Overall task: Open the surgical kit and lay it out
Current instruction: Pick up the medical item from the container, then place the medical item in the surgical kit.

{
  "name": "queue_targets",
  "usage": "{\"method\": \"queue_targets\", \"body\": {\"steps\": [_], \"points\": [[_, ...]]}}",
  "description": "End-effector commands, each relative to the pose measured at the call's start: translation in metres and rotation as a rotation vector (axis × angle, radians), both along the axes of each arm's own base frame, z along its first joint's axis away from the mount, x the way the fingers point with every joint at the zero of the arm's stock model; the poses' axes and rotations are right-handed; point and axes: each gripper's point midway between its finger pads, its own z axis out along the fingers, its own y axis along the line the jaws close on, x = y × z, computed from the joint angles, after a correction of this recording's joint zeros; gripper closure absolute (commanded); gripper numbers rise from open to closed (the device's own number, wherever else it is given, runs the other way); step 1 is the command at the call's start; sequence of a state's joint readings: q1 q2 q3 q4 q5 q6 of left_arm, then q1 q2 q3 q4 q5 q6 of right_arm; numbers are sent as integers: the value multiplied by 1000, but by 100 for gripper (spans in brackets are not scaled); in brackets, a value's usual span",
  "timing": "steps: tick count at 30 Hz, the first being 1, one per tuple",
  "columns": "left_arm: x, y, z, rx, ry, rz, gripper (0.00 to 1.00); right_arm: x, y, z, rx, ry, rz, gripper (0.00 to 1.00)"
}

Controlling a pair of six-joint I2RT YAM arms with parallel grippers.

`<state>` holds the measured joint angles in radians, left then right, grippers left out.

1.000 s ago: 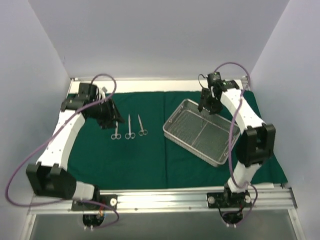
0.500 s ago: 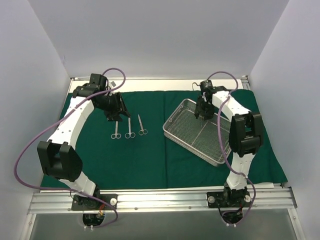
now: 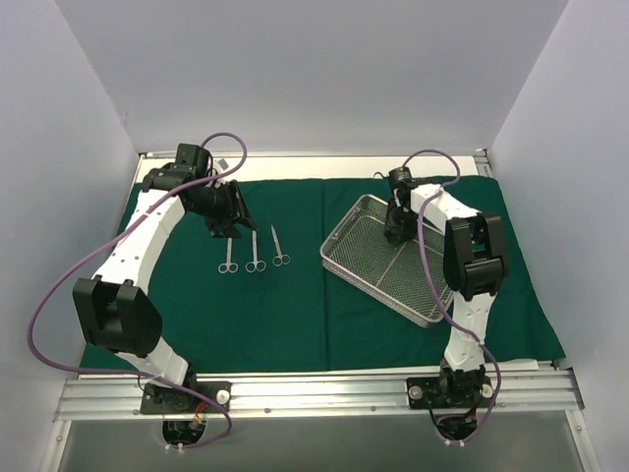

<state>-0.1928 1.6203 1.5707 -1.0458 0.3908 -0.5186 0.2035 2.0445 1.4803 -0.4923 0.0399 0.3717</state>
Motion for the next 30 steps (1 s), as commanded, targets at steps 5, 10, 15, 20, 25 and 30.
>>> {"method": "queue_targets", "body": {"steps": [5, 10, 15, 20, 25, 30], "points": [[-6, -4, 28, -41, -71, -27, 45, -10, -12, -10, -60, 37, 6, 93], [-8, -21, 37, -151, -102, -54, 46, -16, -3, 38, -14, -16, 35, 100], [-5, -50, 60, -330, -214, -88, 47, -34, 47, 115, 289, -118, 146, 100], [-12, -87, 92, -566, -378, -164, 45, -80, 143, 189, 884, -204, 438, 100], [-21, -107, 104, -636, -409, -160, 44, -103, 192, 250, 1100, -308, 593, 100], [-24, -113, 121, -697, -457, -125, 44, -117, 217, 274, 1181, -347, 633, 100]]}}
